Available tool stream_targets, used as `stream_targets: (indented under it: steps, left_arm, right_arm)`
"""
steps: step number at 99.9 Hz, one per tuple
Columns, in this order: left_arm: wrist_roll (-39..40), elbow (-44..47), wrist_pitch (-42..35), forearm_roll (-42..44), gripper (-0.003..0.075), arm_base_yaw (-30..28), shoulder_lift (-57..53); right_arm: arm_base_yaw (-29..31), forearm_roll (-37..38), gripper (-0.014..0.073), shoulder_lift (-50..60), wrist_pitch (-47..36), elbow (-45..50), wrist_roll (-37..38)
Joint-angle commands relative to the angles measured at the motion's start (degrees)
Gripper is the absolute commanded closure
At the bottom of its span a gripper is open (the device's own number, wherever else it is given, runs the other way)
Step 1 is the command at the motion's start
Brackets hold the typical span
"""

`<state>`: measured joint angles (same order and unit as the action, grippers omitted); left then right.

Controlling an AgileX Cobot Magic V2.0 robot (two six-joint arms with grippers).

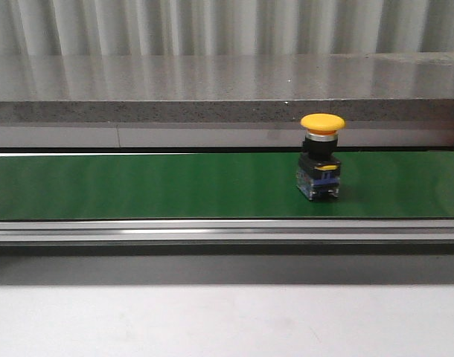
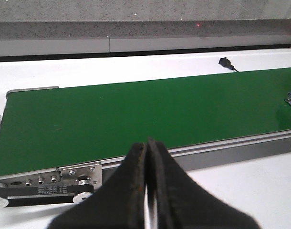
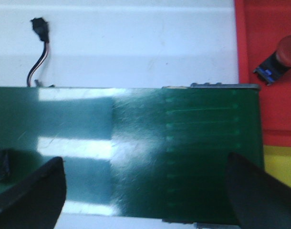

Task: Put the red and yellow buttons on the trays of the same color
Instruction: 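Lower the right gripper onto the yellow button on the belt, grasp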

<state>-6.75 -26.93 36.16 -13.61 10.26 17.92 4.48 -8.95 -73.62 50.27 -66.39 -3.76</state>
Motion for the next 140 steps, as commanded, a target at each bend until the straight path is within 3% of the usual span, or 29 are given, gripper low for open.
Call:
stream_targets:
  steps: [1,39,90,102,126,140]
  left_arm:
    - [0.0,-1.5,-3.7,-1.0,0.0740,0.5,0.5]
    - [0.0,-1.5,-3.7,-1.0,0.0740,0.5,0.5]
    - [0.0,-1.5,-3.7,-1.0,0.0740,0.5,0.5]
    - [0.0,-1.5,-3.7,-1.0,0.0740,0.5,0.5]
    - [0.0,-1.5,-3.7,-1.0,0.0740,0.5,0.5]
    - [0.0,-1.5,-3.7,-1.0,0.0740,0.5,0.5]
  right_arm:
    - [-2.7,-0.5,-0.0070,2.4,0.7,-1.2,-0.8]
    - [-16.2,-1.1,-0.0070,-2.6,6.0,-1.2,-2.0]
    - [-17.2,-1.5,-0.0064,-13.9,-1.5,-1.2,-2.8]
    - [-17.2,-1.5,0.0048,-15.1,-2.7,-1.2,-3.3]
    - [-17.2,-1.5,0.0428,-15.1,-3.9,-1.2,-3.3]
    - [-17.2,-1.5,0.0522,-14.0,-4.1,-1.2,-3.3]
